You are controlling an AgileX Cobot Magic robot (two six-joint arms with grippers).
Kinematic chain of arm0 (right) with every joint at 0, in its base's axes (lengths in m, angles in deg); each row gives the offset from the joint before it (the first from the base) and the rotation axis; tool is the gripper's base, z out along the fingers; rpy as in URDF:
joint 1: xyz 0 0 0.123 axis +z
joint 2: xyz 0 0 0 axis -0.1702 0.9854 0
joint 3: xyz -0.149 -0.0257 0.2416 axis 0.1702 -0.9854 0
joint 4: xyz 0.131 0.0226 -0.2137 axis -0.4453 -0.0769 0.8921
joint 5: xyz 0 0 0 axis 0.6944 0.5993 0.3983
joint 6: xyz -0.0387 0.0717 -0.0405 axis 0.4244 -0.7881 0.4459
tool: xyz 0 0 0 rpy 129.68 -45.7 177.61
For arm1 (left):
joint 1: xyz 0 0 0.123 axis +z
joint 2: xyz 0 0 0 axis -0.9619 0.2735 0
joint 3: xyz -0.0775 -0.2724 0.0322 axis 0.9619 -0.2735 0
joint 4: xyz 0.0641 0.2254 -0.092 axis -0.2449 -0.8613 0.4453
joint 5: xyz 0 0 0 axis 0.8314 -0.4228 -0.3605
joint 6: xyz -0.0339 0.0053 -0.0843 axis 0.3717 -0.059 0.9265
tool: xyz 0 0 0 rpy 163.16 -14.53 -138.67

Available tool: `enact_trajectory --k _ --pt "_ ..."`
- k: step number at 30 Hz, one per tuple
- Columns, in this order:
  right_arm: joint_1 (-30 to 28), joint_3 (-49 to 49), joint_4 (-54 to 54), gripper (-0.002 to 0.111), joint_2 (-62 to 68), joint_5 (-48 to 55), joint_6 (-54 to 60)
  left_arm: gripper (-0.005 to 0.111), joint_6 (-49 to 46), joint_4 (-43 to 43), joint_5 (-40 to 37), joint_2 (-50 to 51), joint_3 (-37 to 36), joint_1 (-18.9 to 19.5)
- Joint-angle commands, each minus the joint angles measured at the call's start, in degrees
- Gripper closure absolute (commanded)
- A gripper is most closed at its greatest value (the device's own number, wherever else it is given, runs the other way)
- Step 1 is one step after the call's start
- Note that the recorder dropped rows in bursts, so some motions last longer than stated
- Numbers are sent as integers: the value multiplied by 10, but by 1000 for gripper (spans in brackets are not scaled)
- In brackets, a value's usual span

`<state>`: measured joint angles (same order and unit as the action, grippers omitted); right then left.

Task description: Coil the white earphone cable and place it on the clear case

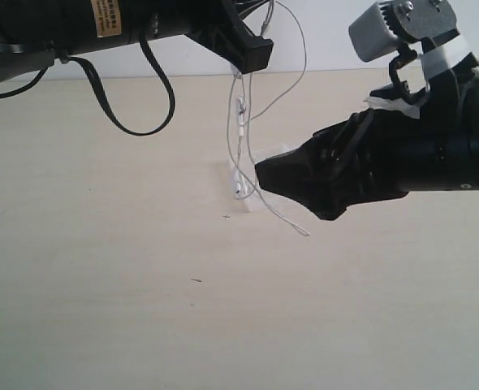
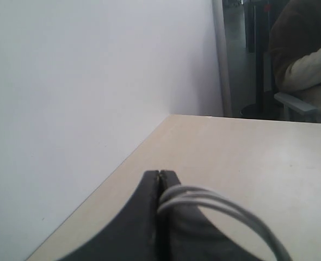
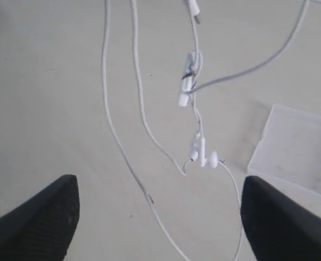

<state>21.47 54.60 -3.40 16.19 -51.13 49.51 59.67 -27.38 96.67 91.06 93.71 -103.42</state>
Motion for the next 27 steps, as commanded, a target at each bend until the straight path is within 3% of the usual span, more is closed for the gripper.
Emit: enact_trajectory --k 1,5,7,15,27 --pt "0 -33 -112 29 -9 -1 131 107 4 7 -2 -7 -1 1" --pt "0 -86 -347 30 -28 6 397 107 11 7 -2 -7 -1 1" --pt "0 -95 -347 30 -31 42 474 107 17 7 -2 -7 -1 1" --pt "0 -98 -347 30 -22 173 448 107 19 7 -2 -7 -1 1" --pt "0 -99 -347 34 -20 56 436 107 20 6 -1 -7 -1 1"
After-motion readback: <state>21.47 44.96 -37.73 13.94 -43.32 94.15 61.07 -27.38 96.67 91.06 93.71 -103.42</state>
